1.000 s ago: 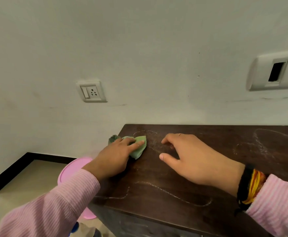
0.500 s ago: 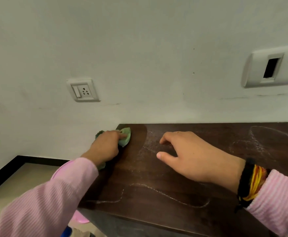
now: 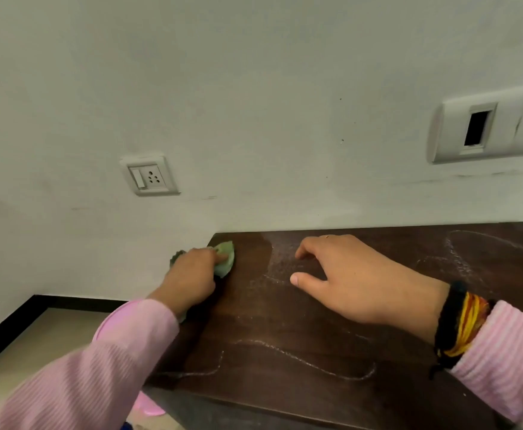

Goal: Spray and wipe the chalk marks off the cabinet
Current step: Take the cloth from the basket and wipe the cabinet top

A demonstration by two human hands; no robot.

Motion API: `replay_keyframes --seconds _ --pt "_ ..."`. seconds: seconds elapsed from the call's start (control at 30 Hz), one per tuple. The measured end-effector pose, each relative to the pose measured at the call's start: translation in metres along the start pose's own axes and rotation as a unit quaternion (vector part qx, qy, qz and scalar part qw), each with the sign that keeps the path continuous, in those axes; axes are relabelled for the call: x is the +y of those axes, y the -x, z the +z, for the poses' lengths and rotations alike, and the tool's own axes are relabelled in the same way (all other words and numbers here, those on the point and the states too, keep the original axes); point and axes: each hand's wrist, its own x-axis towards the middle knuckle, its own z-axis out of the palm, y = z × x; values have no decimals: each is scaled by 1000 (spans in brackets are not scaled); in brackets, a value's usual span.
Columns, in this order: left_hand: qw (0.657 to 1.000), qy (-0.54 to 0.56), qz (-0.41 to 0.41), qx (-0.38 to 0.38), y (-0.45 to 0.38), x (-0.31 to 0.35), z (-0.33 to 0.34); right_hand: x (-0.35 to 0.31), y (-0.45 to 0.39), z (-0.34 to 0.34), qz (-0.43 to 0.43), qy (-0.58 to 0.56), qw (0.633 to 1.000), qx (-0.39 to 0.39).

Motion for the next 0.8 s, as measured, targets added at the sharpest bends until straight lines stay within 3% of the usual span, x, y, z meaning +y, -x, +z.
replay_keyframes --seconds 0.17,0.27,0.43,0.53,0.67,0.8 --pt "988 17 156 10 10 72 -1 4 1 -5 17 12 1000 -11" --pt "992 25 124 26 -30 89 3 5 1 -7 21 18 1000 -1" --pt "1000 -4 10 3 -28 29 -2 15 5 -17 37 9 999 11" --pt "998 3 56 -18 10 30 -1 23 9 -21 51 16 999 9" --pt "979 23 205 -4 17 110 -4 25 10 -25 70 24 997 11" --pt "988 8 150 19 -39 142 -5 26 8 -32 76 31 996 32"
